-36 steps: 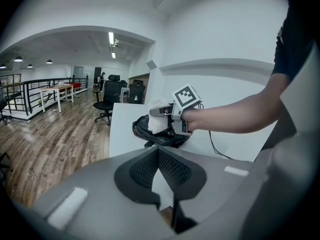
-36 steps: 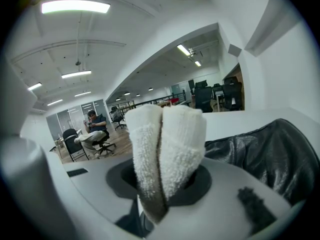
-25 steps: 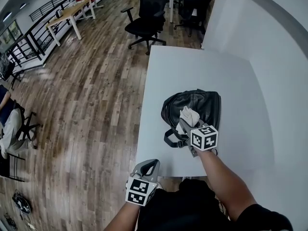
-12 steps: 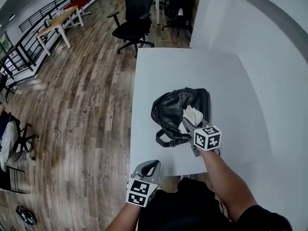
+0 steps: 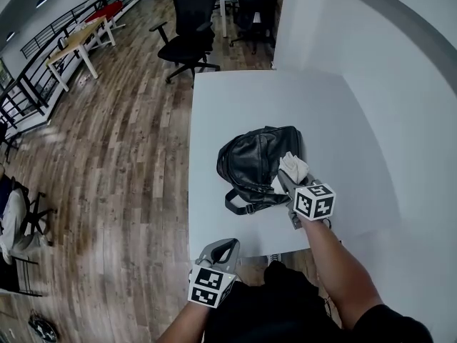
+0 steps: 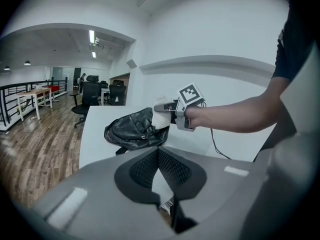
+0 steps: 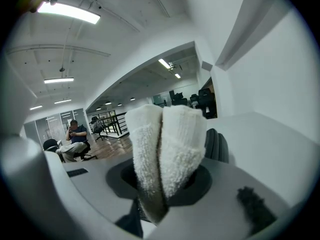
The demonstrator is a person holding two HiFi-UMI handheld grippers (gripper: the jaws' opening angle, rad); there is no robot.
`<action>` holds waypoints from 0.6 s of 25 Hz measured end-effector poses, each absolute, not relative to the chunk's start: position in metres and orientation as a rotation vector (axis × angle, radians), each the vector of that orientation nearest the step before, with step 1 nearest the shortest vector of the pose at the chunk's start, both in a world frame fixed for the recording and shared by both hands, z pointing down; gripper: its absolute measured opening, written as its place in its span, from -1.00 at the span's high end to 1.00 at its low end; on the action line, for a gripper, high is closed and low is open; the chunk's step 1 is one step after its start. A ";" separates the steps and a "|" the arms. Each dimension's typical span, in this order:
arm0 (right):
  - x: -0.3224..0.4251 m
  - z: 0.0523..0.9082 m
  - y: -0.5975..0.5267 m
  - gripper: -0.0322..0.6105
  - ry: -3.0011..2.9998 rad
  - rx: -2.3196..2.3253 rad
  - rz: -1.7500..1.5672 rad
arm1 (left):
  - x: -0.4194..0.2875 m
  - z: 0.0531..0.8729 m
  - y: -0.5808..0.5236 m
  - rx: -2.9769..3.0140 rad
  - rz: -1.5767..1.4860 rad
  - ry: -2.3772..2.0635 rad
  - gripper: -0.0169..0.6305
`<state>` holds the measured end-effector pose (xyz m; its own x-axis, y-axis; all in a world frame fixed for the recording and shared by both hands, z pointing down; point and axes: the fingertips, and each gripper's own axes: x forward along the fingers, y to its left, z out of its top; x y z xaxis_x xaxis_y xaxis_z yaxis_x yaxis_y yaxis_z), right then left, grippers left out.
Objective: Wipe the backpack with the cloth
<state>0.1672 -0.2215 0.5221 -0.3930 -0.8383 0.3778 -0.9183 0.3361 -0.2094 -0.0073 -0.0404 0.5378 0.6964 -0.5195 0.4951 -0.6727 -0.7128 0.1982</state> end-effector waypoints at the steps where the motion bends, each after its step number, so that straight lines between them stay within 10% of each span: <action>1: 0.171 0.521 -0.220 0.58 -2.393 1.611 0.581 | -0.006 0.538 -0.039 2.545 0.586 -0.927 0.93; 15: 0.203 0.501 -0.188 0.58 -2.364 1.713 0.550 | -0.011 0.529 -0.017 2.579 0.611 -0.903 0.93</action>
